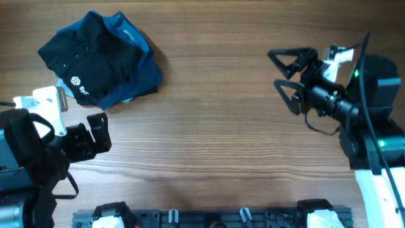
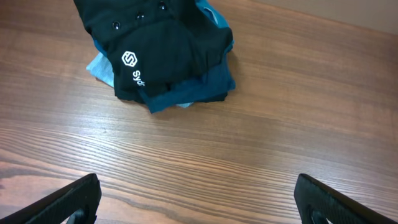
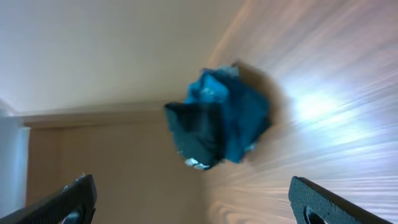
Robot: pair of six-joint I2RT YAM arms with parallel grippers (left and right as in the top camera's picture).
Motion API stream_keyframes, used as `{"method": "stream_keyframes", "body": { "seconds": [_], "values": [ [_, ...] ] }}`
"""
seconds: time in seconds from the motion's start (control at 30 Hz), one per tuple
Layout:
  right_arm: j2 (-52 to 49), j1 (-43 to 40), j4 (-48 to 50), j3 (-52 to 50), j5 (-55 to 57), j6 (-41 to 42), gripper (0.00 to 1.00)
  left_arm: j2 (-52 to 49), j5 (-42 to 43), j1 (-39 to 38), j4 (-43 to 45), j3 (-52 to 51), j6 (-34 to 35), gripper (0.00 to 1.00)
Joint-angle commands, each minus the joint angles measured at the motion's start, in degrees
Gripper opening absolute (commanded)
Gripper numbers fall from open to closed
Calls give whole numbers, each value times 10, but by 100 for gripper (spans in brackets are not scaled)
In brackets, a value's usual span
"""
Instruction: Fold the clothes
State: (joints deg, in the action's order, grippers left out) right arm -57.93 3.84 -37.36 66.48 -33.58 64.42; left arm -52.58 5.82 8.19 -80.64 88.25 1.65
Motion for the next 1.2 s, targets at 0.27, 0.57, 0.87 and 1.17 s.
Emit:
{"method": "stream_keyframes", "body": {
  "seconds": [0.27,0.57,0.87,1.17],
  "values": [
    [327,18,221,-368,276,-505,100,1,-3,-4,0,3,7,100],
    [569,15,257,-565,241,-603,100,1,-4,-4,0,3,7,100],
    [576,11,381,-662,241,-595,100,1,-4,-4,0,3,7,100],
    [570,11,382,-662,241,-595,100,1,-3,-4,0,3,7,100]
  ]
}}
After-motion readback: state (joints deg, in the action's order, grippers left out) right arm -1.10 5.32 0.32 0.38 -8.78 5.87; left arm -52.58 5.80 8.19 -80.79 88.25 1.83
